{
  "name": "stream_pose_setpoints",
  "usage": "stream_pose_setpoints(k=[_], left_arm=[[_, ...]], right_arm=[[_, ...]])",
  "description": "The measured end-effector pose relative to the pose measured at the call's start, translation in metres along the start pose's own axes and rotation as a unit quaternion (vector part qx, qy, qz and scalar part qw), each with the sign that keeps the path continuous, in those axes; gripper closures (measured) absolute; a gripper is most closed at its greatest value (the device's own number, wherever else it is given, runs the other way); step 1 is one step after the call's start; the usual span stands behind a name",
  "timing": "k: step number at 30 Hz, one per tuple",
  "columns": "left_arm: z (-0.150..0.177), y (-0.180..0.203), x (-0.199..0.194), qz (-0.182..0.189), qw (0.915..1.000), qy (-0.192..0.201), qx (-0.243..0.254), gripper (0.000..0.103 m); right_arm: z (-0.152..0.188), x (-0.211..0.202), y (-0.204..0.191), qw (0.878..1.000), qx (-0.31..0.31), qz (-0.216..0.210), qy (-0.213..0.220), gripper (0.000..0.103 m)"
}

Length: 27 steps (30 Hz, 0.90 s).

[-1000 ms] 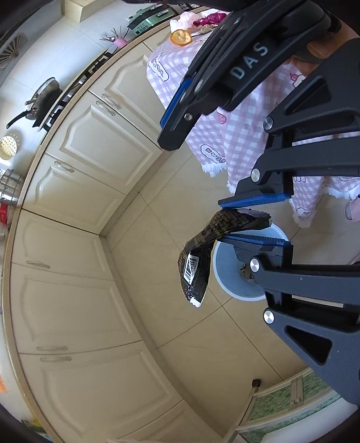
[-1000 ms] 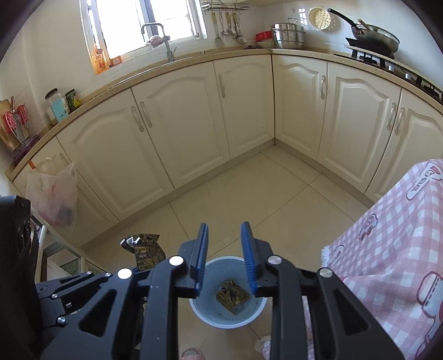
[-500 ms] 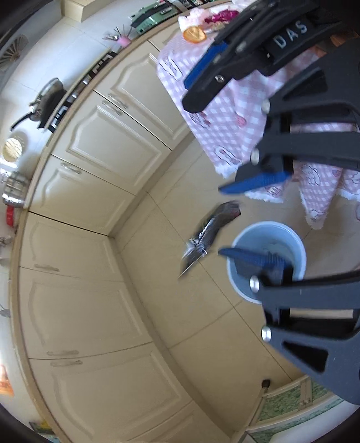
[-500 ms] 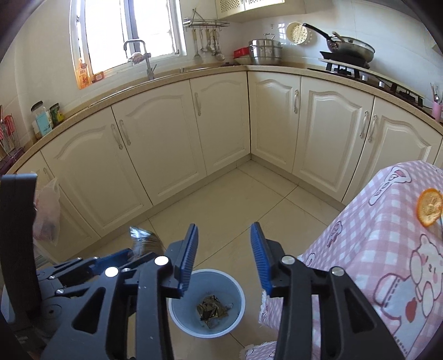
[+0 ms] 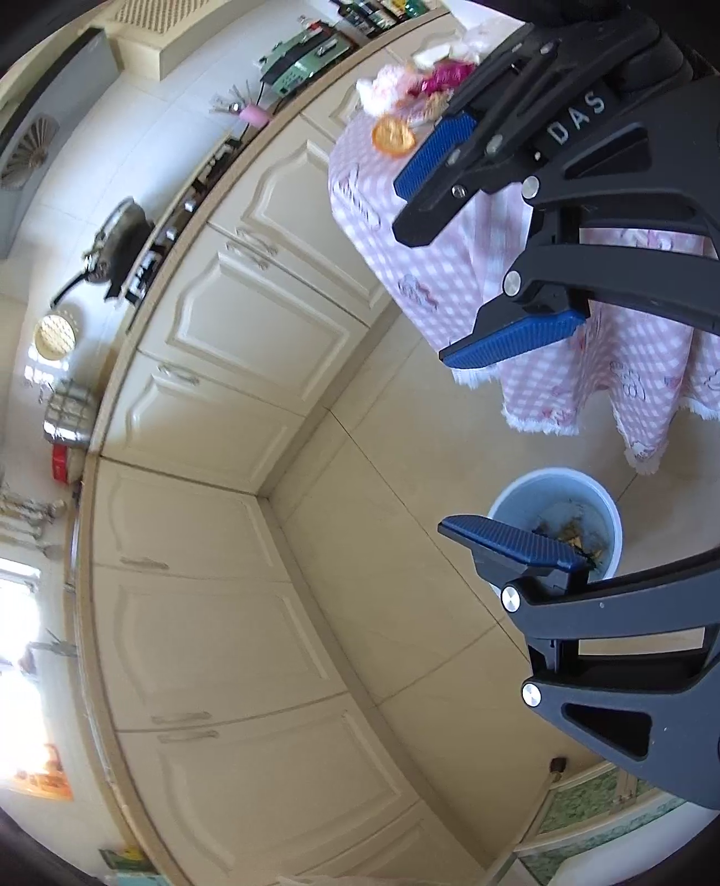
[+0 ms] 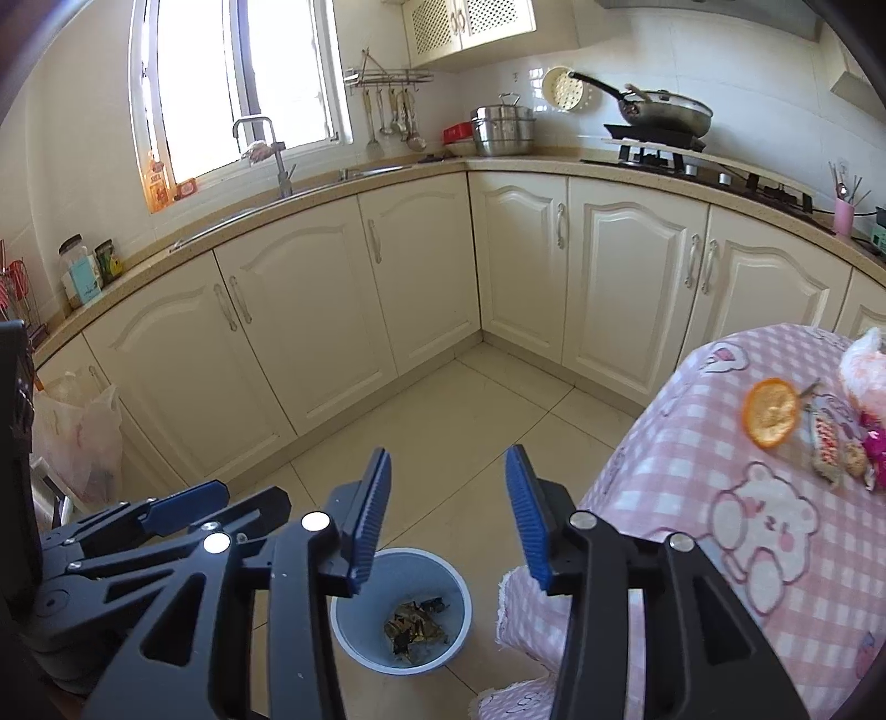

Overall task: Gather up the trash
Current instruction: 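Grasp the orange peel with the left tool while the right tool grasps the pink candy wrapper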

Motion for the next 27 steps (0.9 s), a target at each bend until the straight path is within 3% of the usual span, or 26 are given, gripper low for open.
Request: stream_pose_setpoints(k=[6, 17, 22, 27], left_arm=[[-0.001, 0.052, -0.023, 0.026, 0.9988, 0.021, 0.035, 0.047], [0.019, 0.163, -0.019, 0.080, 0.9906, 0.010, 0.111, 0.043], [0.022, 0.202, -0.002, 0.092, 0.9873, -0.003, 0.129, 0.042], [0.019, 0.225, 0.019, 0.098, 0.9853, -0.014, 0.139, 0.042]], right_arm=[[-0.002, -0.041, 0.042, 0.999, 0.023, 0.025, 0.023, 0.058], [0.015, -0.111, 0.179, 0.989, 0.090, 0.113, 0.045, 0.049], [0.024, -0.120, 0.238, 0.981, 0.125, 0.147, 0.032, 0.047], [0.024, -0.107, 0.268, 0.977, 0.137, 0.162, 0.010, 0.047]])
Point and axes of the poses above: each gripper's, at about its wrist camera, not at the fingertips, and x roughly the way its jaws point, y to its right, z to its underside, the point moved 8 cm from there along x, roughly the way its jaws point, and after that the axes turned 4 degrees about z, right-handed, at the moved point
